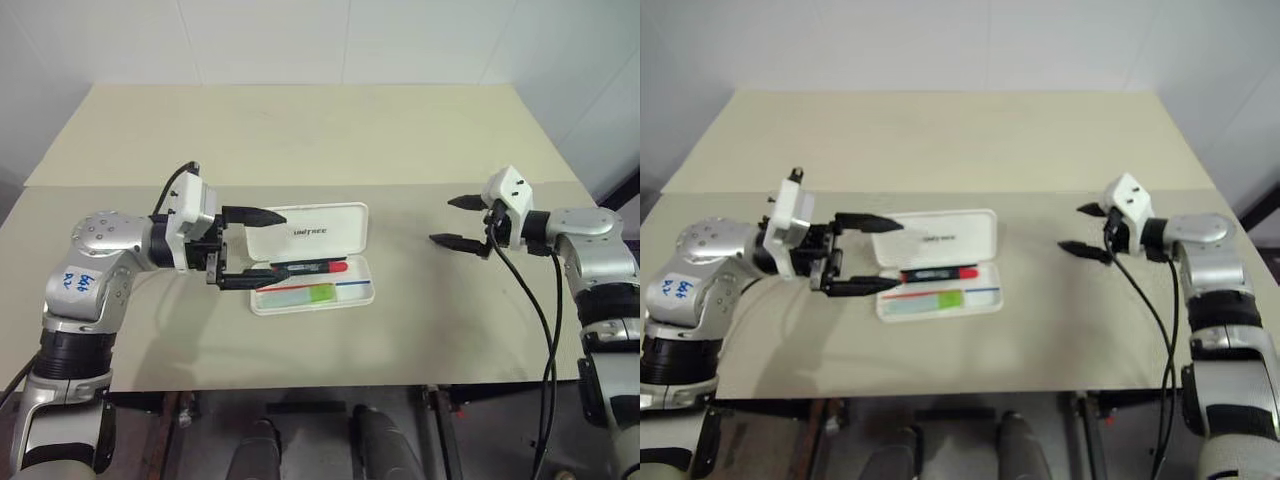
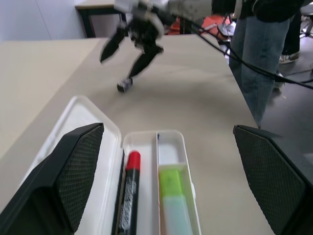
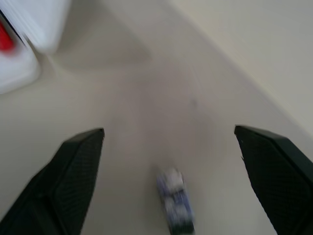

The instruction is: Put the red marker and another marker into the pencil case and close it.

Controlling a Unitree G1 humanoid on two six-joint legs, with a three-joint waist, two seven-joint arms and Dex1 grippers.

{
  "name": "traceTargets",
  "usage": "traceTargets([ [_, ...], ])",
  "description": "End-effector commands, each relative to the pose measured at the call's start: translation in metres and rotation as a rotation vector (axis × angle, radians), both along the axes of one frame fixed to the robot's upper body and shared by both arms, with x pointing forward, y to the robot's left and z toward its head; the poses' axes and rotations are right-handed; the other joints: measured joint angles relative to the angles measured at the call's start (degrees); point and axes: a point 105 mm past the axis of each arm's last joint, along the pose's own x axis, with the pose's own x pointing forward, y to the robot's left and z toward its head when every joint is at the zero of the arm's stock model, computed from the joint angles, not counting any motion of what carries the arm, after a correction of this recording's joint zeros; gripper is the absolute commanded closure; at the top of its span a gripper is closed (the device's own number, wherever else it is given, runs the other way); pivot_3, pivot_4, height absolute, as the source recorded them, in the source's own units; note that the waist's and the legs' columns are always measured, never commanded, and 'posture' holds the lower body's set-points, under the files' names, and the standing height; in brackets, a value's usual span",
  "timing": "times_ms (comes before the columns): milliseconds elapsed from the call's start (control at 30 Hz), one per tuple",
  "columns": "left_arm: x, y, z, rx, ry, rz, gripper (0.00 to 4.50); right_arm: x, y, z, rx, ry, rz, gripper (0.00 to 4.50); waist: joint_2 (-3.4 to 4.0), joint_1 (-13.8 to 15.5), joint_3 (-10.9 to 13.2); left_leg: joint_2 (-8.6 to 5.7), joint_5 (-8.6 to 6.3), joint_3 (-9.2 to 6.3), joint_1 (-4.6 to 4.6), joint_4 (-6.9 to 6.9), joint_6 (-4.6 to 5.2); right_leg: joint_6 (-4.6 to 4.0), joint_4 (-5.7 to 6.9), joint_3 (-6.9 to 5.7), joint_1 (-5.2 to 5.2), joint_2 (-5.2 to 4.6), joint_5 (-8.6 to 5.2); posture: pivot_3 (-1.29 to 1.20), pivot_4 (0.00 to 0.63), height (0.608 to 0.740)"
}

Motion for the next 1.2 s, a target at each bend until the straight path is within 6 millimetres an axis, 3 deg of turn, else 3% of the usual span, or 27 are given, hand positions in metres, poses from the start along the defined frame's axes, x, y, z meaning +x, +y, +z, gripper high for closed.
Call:
traceTargets([
  [33, -0.009, 0.004, 0.012, -0.031, -0.043, 0.017, 0.08, 0.001, -0.012, -0.008, -0.051, 0.034, -0.014, 0.00, 0.00, -0.17, 0.00, 0.00, 0.00, 0.00, 0.01, -0.06, 0.00, -0.01, -0.01, 0.00, -0.02, 0.00, -0.02, 0.00, 0.150, 0.740],
  [367, -0.014, 0.009, 0.013, -0.031, -0.056, 0.053, 0.08, 0.005, -0.018, -0.025, -0.072, 0.077, -0.063, 0.00, 0.03, -1.39, 0.01, 0.00, 0.05, 0.00, 0.05, -0.13, -0.08, 0.00, 0.09, 0.01, -0.04, 0.01, -0.05, 0.00, 0.150, 0.740],
  [700, -0.019, 0.009, 0.016, -0.030, -0.050, 0.029, 0.08, 0.016, 0.002, -0.028, 0.002, 0.077, -0.072, 0.00, 0.02, -3.10, 0.01, 0.00, 0.10, 0.00, 0.17, -0.07, -0.11, 0.01, 0.22, 0.09, 0.02, 0.04, 0.02, 0.00, 0.150, 0.740],
  [1100, -0.020, 0.003, 0.012, -0.025, -0.046, -0.022, 0.00, 0.019, 0.023, -0.041, 0.114, 0.096, -0.075, 4.13, 0.01, -4.33, 0.00, -0.01, 0.13, 0.01, 0.25, 0.11, -0.10, 0.07, 0.26, 0.21, 0.14, 0.09, 0.08, 0.00, 0.150, 0.740],
  [1200, -0.020, 0.006, 0.011, -0.018, -0.047, -0.020, 0.00, 0.015, 0.026, -0.049, 0.088, 0.109, -0.041, 4.25, 0.01, -4.48, 0.00, -0.01, 0.13, 0.01, 0.25, 0.13, -0.10, 0.08, 0.26, 0.23, 0.15, 0.10, 0.08, 0.00, 0.150, 0.740],
])
